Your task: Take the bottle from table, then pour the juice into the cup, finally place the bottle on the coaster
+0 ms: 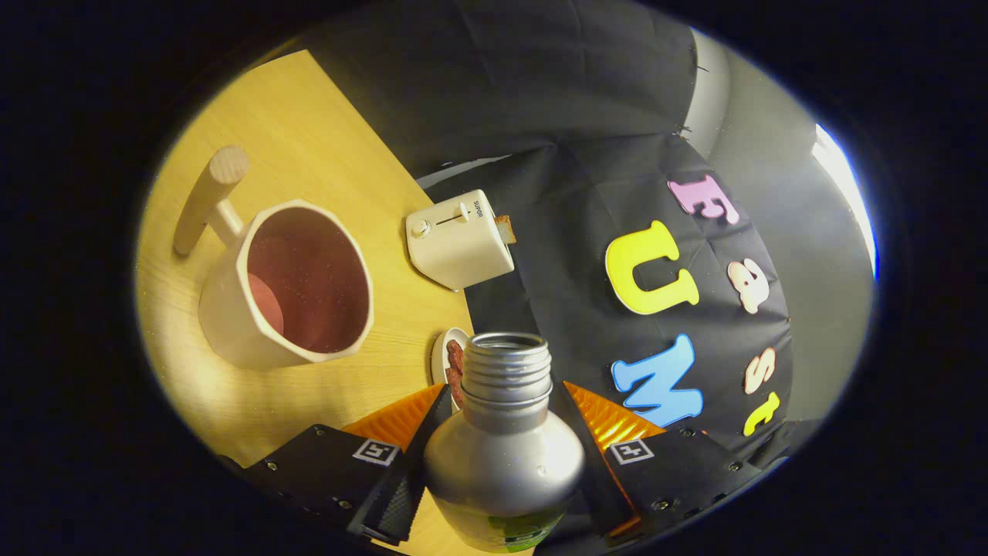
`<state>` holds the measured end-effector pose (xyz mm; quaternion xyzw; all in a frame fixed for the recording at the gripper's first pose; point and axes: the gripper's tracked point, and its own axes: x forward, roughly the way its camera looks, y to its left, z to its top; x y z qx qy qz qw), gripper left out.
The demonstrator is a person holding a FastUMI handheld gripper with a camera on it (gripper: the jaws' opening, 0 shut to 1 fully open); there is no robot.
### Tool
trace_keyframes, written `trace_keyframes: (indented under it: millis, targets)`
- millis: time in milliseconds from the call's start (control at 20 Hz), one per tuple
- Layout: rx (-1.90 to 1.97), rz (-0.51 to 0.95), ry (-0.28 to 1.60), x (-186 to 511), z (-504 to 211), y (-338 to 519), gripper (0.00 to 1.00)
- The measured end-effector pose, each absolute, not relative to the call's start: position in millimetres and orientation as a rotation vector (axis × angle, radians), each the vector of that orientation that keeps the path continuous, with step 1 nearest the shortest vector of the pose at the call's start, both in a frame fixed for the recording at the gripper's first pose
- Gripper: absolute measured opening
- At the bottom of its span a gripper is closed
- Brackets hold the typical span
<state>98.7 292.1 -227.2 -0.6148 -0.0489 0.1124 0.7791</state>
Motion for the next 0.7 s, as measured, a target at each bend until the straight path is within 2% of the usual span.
trace_keyframes:
  millis: [700]
  targets:
    - [-1.661,0.228,-0.209,104,-228,305,0.83]
